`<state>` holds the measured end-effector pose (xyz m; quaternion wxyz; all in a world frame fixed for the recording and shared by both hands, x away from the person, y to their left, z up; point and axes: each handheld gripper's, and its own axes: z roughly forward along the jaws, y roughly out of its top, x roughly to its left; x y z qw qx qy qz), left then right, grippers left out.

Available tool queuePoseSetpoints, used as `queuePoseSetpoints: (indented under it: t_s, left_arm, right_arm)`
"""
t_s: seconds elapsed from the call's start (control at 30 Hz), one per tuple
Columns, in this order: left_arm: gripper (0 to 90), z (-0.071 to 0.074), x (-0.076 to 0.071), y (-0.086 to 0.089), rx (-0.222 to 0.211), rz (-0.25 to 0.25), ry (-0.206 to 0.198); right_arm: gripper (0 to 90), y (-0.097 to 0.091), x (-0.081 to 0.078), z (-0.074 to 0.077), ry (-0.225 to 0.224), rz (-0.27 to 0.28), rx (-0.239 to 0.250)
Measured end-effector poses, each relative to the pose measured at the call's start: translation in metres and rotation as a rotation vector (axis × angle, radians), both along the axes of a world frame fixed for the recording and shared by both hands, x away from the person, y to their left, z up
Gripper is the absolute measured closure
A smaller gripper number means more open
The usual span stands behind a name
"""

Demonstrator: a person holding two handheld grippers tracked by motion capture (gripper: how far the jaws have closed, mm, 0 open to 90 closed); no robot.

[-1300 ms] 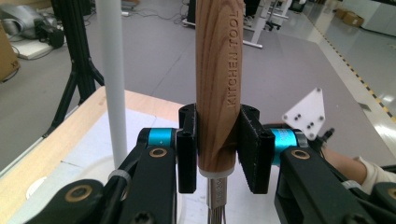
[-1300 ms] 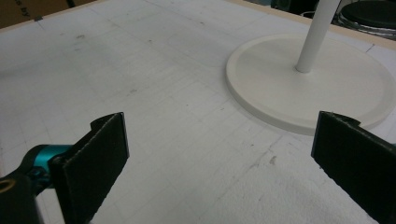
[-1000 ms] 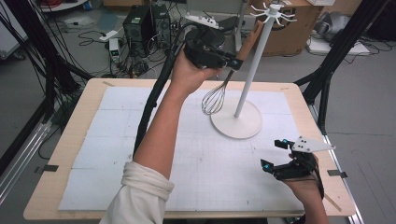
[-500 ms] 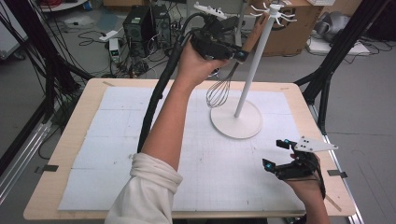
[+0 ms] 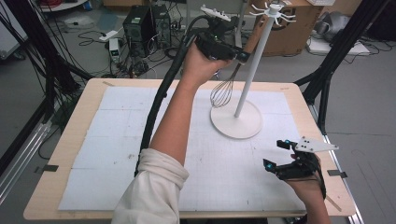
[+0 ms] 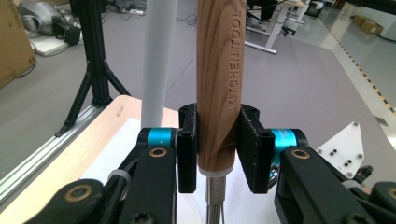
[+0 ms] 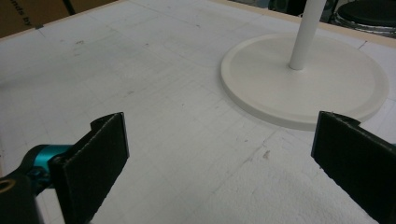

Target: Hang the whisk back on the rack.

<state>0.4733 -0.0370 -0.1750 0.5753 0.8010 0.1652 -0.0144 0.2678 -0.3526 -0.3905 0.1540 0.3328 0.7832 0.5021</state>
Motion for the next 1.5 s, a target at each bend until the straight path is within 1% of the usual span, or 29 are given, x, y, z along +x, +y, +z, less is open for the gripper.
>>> queuePoseSetpoints:
  t_s: [0.07, 0.17, 0.23, 0.27, 0.3, 0.33, 0.37, 0.4, 0.47, 0.5, 0.53, 0.67, 0.77, 0.83, 0.97, 1.03, 1.07, 1.1, 1.2, 1.3, 1.33, 1.43, 1.5]
  left_arm:
    - [70.4, -0.002, 0.001, -0.002, 0.020, 0.011, -0.007]
    - [68.0, -0.003, 0.001, -0.004, 0.030, 0.025, -0.021]
    - [59.3, -0.003, 0.001, -0.004, 0.026, 0.051, -0.024]
    - [59.3, -0.003, 0.001, -0.003, 0.030, 0.059, -0.024]
    - [53.2, -0.003, 0.000, -0.003, 0.036, 0.063, -0.024]
    - [53.2, -0.002, 0.000, -0.003, 0.049, 0.068, -0.017]
    - [47.5, -0.002, -0.001, -0.003, 0.058, 0.070, -0.015]
    - [47.5, -0.003, -0.001, -0.002, 0.066, 0.069, -0.015]
    - [42.8, -0.002, -0.004, -0.001, 0.072, 0.059, -0.017]
    - [42.8, -0.002, -0.005, 0.000, 0.069, 0.052, -0.024]
    - [41.3, -0.002, -0.007, 0.001, 0.062, 0.049, -0.021]
    - [39.7, -0.005, -0.010, 0.007, 0.065, 0.030, -0.018]
    - [38.1, -0.007, -0.013, 0.013, 0.058, 0.015, -0.014]
    - [36.9, -0.007, -0.014, 0.016, 0.070, 0.009, -0.014]
    - [33.2, -0.008, -0.019, 0.021, 0.075, -0.002, -0.018]
    - [32.2, -0.008, -0.022, 0.024, 0.084, 0.002, -0.024]
    - [31.3, -0.008, -0.024, 0.025, 0.083, 0.002, -0.026]
    - [30.2, -0.008, -0.025, 0.027, 0.082, 0.002, -0.029]
    - [27.6, -0.011, -0.031, 0.033, 0.066, -0.003, -0.034]
    - [25.1, -0.013, -0.036, 0.040, 0.065, -0.004, -0.038]
    - [24.2, -0.014, -0.038, 0.043, 0.068, 0.000, -0.037]
    - [21.8, -0.016, -0.046, 0.053, 0.046, 0.000, -0.045]
    - [20.6, -0.019, -0.049, 0.060, 0.048, -0.003, -0.045]
  right_arm:
    - [2.9, 0.001, 0.000, 0.000, 0.002, 0.001, -0.002]
    - [2.9, 0.001, 0.000, 0.000, 0.003, 0.000, -0.003]
    - [2.9, 0.001, 0.000, 0.000, 0.002, -0.001, -0.003]
    - [2.9, 0.001, 0.000, 0.000, 0.002, -0.001, -0.003]
    - [2.9, 0.001, -0.001, 0.001, -0.002, 0.000, -0.006]
    - [2.9, 0.001, -0.001, 0.001, -0.002, 0.000, -0.006]
    - [2.9, 0.001, -0.001, 0.002, -0.004, 0.000, -0.006]
    - [2.9, 0.001, -0.001, 0.002, -0.004, 0.000, -0.006]
    - [2.9, 0.002, -0.001, 0.003, -0.008, 0.003, -0.007]
    - [2.9, 0.002, -0.002, 0.003, -0.010, 0.004, -0.009]
    - [2.9, 0.004, -0.002, 0.004, -0.010, 0.007, -0.010]
    - [2.9, 0.005, -0.002, 0.004, -0.011, 0.011, -0.012]
    - [2.9, 0.007, -0.002, 0.005, -0.011, 0.014, -0.014]
    - [2.9, 0.007, -0.002, 0.005, -0.014, 0.014, -0.016]
    - [2.9, 0.010, -0.002, 0.006, -0.016, 0.020, -0.023]
    - [2.9, 0.011, -0.002, 0.006, -0.016, 0.022, -0.025]
    - [2.9, 0.012, -0.002, 0.006, -0.012, 0.023, -0.025]
    - [2.9, 0.012, -0.002, 0.006, -0.017, 0.025, -0.027]
    - [2.9, 0.013, -0.002, 0.006, -0.017, 0.027, -0.027]
    - [2.9, 0.016, -0.001, 0.007, -0.018, 0.030, -0.028]
    - [2.9, 0.016, -0.001, 0.007, -0.016, 0.032, -0.028]
    - [2.9, 0.020, 0.000, 0.008, -0.022, 0.039, -0.034]
    - [2.9, 0.022, 0.000, 0.008, -0.022, 0.045, -0.034]
